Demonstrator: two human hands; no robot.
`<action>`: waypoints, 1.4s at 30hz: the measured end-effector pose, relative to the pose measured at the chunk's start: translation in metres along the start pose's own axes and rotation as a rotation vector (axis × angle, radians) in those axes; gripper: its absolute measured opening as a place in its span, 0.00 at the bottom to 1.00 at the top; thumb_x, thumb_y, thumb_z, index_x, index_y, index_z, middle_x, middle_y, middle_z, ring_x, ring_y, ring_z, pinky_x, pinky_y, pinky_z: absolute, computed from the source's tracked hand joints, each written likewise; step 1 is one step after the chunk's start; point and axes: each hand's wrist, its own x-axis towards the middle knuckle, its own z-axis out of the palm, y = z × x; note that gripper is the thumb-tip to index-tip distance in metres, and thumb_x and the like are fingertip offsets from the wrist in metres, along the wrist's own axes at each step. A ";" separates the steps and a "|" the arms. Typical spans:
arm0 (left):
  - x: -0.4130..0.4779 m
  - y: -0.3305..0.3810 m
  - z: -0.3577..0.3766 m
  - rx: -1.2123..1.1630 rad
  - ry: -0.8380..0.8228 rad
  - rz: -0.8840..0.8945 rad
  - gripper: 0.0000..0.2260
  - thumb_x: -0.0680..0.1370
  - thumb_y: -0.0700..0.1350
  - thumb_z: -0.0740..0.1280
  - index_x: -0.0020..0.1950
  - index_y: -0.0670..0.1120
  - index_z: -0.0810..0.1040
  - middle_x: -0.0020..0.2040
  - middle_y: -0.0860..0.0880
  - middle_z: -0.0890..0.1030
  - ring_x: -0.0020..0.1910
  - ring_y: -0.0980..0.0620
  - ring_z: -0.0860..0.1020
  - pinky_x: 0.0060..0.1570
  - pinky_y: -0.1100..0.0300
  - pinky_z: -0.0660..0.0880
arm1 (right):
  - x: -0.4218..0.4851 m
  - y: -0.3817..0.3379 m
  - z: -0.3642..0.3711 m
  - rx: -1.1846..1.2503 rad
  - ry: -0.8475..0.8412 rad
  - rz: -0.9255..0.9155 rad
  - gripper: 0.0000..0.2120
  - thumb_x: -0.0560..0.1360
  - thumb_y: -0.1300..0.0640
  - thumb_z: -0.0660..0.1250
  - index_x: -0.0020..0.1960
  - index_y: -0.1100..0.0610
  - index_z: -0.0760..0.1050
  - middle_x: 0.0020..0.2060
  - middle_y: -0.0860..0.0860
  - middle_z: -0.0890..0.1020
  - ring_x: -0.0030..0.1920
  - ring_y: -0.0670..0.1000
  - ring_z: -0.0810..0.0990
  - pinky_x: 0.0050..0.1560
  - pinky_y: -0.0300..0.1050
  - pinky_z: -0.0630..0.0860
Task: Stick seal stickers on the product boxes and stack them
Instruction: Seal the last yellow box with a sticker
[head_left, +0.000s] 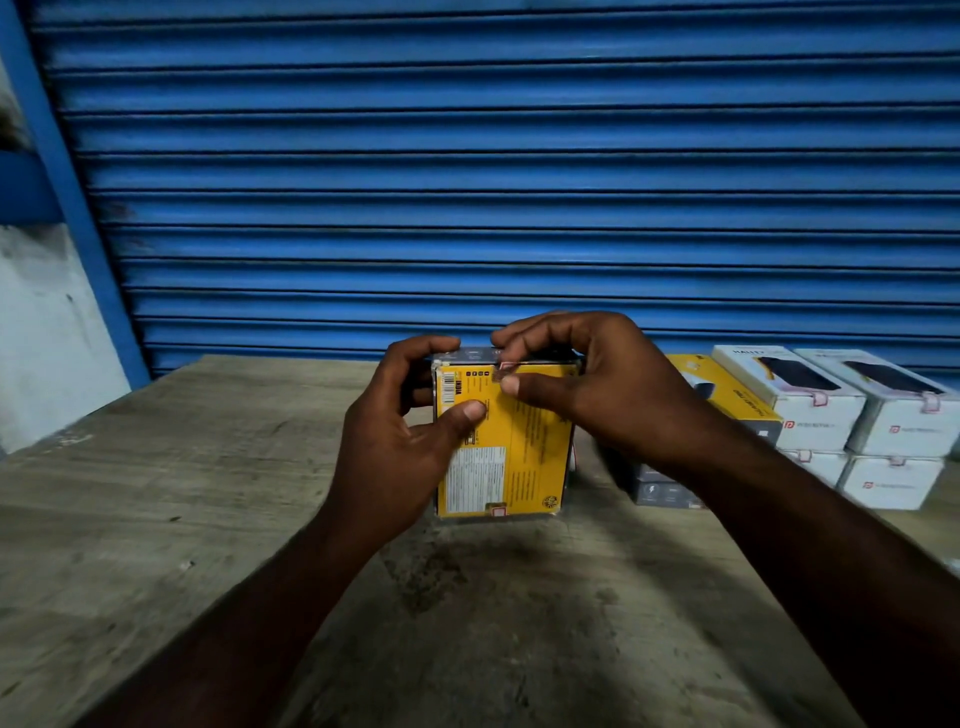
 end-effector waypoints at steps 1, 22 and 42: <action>0.000 0.000 0.000 -0.003 0.001 -0.001 0.21 0.73 0.49 0.75 0.64 0.54 0.74 0.55 0.60 0.81 0.54 0.56 0.81 0.46 0.60 0.81 | 0.000 0.000 -0.001 0.006 -0.004 0.002 0.06 0.72 0.59 0.75 0.45 0.49 0.82 0.55 0.43 0.83 0.56 0.35 0.79 0.55 0.27 0.73; -0.002 0.002 0.002 -0.030 -0.002 -0.006 0.21 0.74 0.40 0.74 0.63 0.54 0.74 0.56 0.57 0.81 0.54 0.57 0.80 0.42 0.65 0.80 | 0.002 0.007 0.009 -0.046 0.121 -0.012 0.04 0.72 0.56 0.75 0.46 0.51 0.82 0.52 0.43 0.83 0.54 0.38 0.80 0.57 0.32 0.75; -0.001 -0.005 0.000 -0.072 -0.039 -0.009 0.20 0.73 0.46 0.71 0.64 0.56 0.73 0.56 0.58 0.80 0.56 0.53 0.81 0.45 0.60 0.81 | -0.002 0.015 0.017 0.049 0.163 0.034 0.15 0.72 0.50 0.75 0.57 0.49 0.80 0.55 0.40 0.82 0.59 0.39 0.78 0.64 0.51 0.76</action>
